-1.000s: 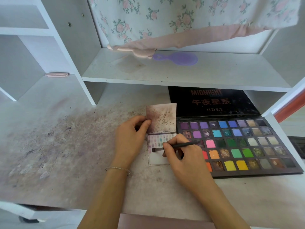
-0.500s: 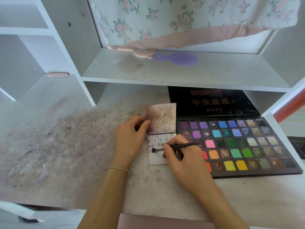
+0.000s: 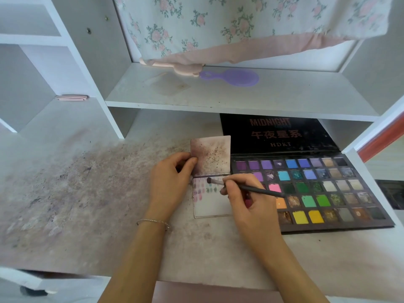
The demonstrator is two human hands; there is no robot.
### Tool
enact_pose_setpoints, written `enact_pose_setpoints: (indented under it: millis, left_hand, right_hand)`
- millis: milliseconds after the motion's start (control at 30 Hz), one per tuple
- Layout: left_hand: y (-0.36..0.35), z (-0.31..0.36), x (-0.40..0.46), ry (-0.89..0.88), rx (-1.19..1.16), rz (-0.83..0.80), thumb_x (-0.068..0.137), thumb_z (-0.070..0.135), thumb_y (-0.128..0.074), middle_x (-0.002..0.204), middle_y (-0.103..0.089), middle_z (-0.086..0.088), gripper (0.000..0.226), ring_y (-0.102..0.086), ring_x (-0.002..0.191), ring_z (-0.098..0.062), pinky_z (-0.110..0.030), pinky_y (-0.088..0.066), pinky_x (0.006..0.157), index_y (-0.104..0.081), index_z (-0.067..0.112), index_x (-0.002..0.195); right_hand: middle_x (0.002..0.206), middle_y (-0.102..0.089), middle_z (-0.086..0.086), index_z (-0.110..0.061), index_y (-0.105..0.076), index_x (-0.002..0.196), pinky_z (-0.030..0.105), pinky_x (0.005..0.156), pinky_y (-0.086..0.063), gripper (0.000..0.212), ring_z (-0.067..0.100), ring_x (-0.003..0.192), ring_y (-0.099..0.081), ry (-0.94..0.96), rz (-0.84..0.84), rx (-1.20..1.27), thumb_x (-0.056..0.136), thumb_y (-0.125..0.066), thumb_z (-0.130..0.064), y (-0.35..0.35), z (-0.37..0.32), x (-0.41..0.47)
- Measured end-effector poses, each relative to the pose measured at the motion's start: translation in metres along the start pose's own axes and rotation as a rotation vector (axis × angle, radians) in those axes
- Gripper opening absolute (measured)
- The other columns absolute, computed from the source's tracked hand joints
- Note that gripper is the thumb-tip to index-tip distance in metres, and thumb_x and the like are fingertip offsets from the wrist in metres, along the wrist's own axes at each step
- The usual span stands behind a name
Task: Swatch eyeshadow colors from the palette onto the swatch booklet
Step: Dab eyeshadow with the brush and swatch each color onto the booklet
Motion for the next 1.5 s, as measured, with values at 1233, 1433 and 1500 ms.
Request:
enact_pose_setpoints:
  millis: [1233, 1433, 1500]
  left_hand:
    - [0.001, 0.003, -0.002, 0.023, 0.037, 0.006, 0.086, 0.019, -0.06, 0.076, -0.061, 0.014, 0.013, -0.055, 0.072, 0.005, -0.009, -0.039, 0.066, -0.07, 0.015, 0.093]
    - [0.001, 0.002, -0.002, 0.02, 0.037, 0.007, 0.086, 0.019, -0.059, 0.077, -0.062, 0.013, 0.014, -0.055, 0.072, 0.003, -0.012, -0.04, 0.068, -0.07, 0.015, 0.094]
    - [0.001, 0.002, -0.002, 0.021, 0.029, 0.006, 0.086, 0.019, -0.059, 0.077, -0.062, 0.012, 0.014, -0.056, 0.073, 0.002, -0.013, -0.041, 0.068, -0.07, 0.015, 0.093]
  right_hand:
    - [0.071, -0.061, -0.009, -0.034, -0.047, 0.078, 0.016, 0.06, -0.047, 0.023, 0.007, 0.075, -0.059, -0.027, 0.101, -0.306, 0.093, -0.044, -0.018, 0.093, 0.029, -0.02]
    - [0.071, -0.06, -0.005, -0.034, -0.046, 0.077, 0.02, 0.057, -0.048, 0.024, 0.008, 0.072, -0.058, -0.072, 0.098, -0.338, 0.092, -0.043, -0.016, 0.095, 0.033, -0.02]
    - [0.07, -0.058, -0.01, -0.035, -0.046, 0.077, 0.014, 0.058, -0.046, 0.023, 0.004, 0.073, -0.058, -0.084, 0.128, -0.32, 0.094, -0.042, -0.021, 0.097, 0.033, -0.02]
Point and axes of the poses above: each hand's wrist, its own x-axis towards the middle knuckle, its own y-axis out of the back of the hand, z = x × y, the point moved 8 cm from there along x, towards the middle knuckle
